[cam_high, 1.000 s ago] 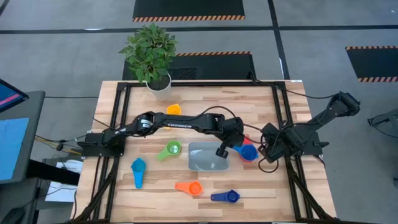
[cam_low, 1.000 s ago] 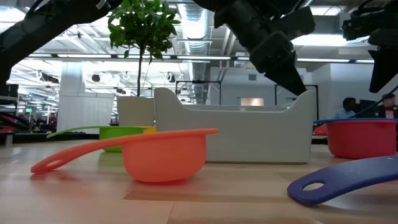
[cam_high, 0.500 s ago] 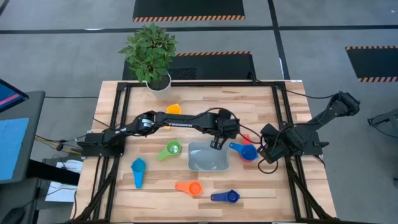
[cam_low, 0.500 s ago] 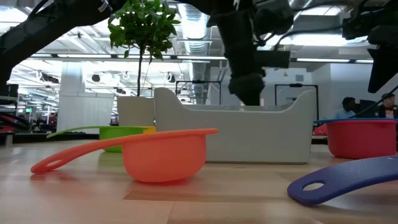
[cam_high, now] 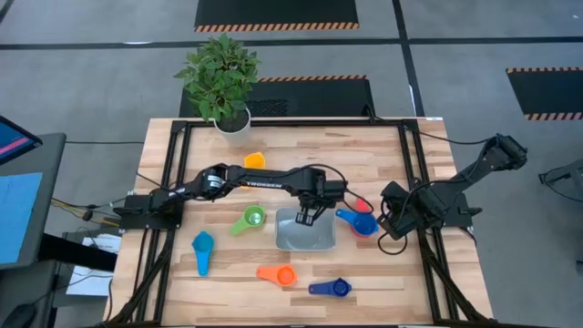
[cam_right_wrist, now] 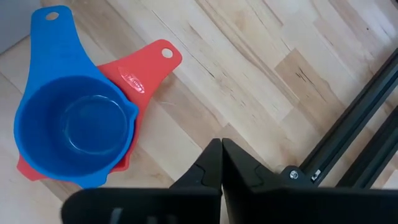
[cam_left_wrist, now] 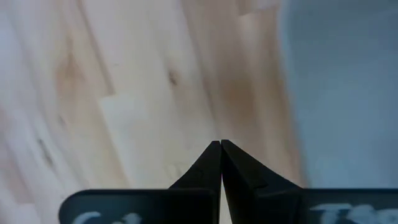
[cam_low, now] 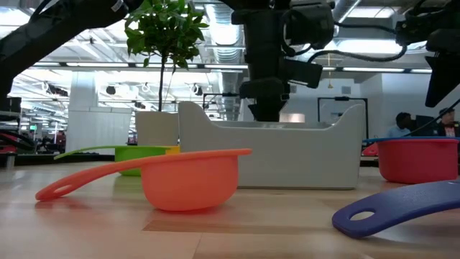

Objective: Nest measuring cups in basket
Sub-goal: Adjust the gray bin

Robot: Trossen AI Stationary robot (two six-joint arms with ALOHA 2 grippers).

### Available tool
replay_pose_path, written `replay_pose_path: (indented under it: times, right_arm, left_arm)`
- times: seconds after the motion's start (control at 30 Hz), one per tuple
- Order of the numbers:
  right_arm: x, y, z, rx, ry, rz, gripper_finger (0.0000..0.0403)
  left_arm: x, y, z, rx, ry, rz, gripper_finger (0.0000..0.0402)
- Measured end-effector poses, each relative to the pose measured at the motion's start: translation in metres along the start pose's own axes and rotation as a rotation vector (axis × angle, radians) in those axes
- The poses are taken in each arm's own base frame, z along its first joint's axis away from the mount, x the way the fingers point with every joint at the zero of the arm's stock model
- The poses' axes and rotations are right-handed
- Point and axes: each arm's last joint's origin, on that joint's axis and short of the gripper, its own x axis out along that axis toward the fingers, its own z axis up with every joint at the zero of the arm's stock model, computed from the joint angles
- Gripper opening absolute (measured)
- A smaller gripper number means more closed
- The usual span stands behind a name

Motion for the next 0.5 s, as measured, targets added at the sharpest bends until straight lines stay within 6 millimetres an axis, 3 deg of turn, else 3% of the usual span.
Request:
replay_pose_path:
  times: [0.5]
  right_arm:
    - [0.000,0.000,0.000,-0.010,0.000,0.000,0.0030]
  left_arm:
    - [-0.007,-0.039,0.008,-0.013,-0.012,-0.047,0.0000]
